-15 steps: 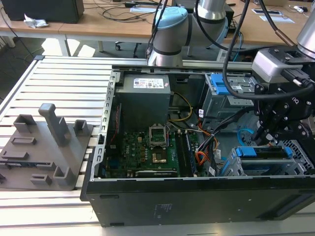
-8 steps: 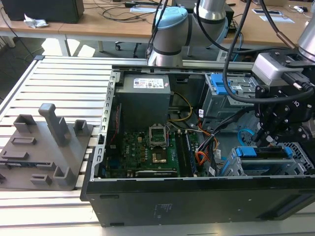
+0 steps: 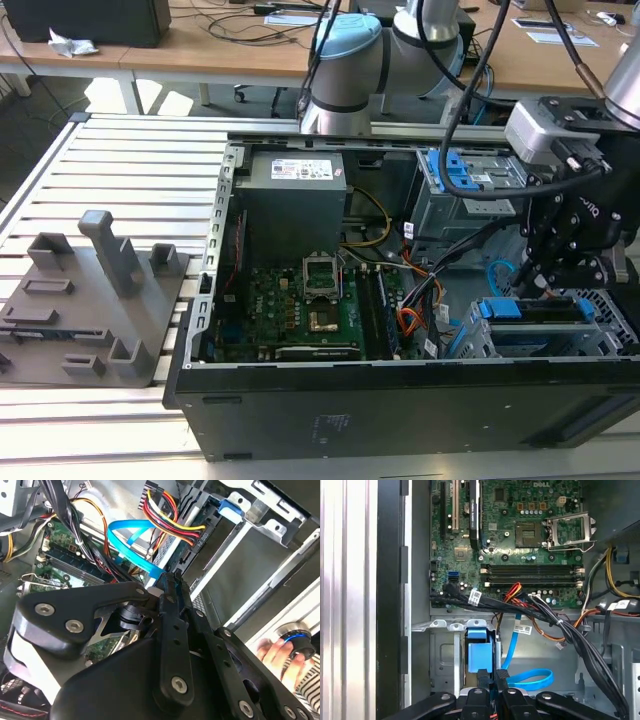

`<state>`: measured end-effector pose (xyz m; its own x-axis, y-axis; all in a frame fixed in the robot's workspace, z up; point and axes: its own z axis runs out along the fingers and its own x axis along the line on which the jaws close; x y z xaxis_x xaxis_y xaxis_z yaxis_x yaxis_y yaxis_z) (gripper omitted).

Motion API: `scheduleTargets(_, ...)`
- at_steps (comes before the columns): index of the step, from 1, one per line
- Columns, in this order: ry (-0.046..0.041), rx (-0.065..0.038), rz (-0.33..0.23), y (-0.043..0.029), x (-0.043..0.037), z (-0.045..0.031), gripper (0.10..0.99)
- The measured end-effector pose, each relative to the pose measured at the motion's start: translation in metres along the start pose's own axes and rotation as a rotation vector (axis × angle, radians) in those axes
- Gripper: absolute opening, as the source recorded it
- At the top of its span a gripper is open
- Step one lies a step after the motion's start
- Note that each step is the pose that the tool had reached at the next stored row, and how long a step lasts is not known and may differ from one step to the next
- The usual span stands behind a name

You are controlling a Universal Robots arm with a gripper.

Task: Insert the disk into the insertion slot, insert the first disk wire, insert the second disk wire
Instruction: 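Insert the second disk wire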

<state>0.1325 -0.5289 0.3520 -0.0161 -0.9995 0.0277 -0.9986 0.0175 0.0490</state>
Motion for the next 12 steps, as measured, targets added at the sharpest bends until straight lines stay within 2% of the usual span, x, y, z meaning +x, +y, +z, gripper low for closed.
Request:
scheduleTargets(1, -0.0142, 0.0, 0.001, 0.0, 0.0009, 0.0003, 0.165)
scheduleTargets(3, -0.0188, 0.0, 0.002, -0.0002, 0.0024, 0.0016, 0.165)
scheduleTargets(9, -0.0215, -0.001, 0.038, -0.0005, 0.0048, 0.0036, 0.165)
scheduleTargets(12, -0.0248, -0.001, 0.038, -0.0039, 0.0054, 0.0039, 0.165)
